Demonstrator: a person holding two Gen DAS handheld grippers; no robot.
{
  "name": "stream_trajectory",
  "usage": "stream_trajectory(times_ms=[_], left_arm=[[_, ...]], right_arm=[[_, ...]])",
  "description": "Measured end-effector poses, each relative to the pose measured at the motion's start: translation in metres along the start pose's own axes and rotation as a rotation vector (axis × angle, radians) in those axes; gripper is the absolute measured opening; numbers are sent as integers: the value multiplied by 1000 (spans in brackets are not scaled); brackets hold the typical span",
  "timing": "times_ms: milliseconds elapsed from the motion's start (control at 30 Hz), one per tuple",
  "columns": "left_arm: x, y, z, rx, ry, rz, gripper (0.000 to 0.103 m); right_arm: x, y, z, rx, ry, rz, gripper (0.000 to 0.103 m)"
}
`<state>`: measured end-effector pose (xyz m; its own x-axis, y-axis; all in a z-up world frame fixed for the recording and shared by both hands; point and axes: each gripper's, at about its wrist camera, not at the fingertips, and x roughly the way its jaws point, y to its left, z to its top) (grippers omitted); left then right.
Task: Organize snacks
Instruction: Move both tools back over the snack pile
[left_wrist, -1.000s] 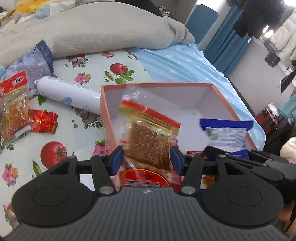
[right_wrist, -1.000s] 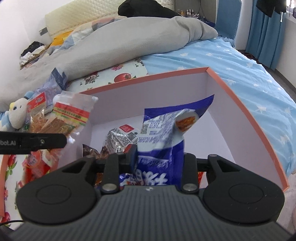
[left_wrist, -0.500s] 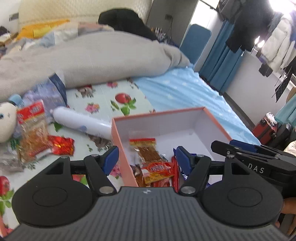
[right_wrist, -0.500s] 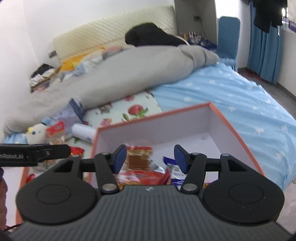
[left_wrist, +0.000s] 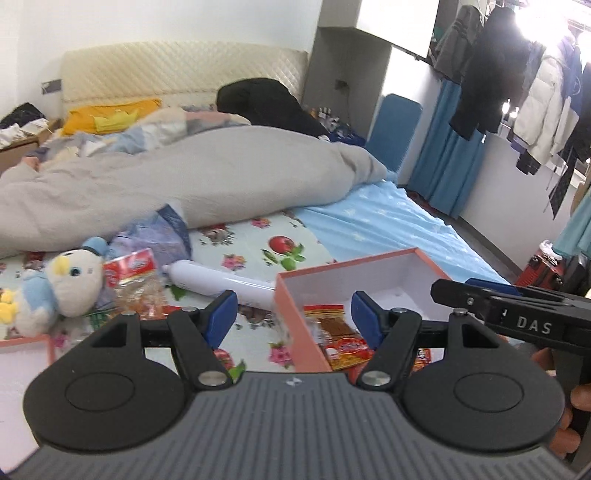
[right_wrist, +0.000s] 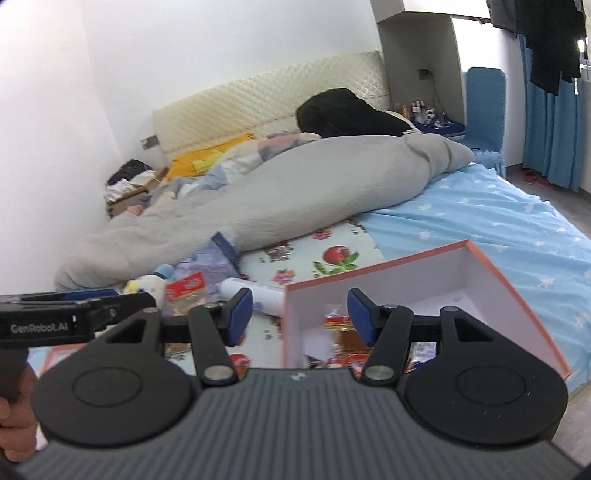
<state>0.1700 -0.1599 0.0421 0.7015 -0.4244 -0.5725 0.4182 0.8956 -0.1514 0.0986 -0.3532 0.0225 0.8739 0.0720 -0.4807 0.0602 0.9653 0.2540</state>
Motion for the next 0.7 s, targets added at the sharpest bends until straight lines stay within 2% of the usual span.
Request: stream_trajectory(times_ms=[267, 700], left_arm=[[-31, 18, -22, -37, -20, 25, 73], [-47, 47, -60, -88, -9, 64, 73]], right_arm=[[-13, 23, -12, -5, -11, 15, 60], [-10, 47, -44, -15, 23, 57, 60]])
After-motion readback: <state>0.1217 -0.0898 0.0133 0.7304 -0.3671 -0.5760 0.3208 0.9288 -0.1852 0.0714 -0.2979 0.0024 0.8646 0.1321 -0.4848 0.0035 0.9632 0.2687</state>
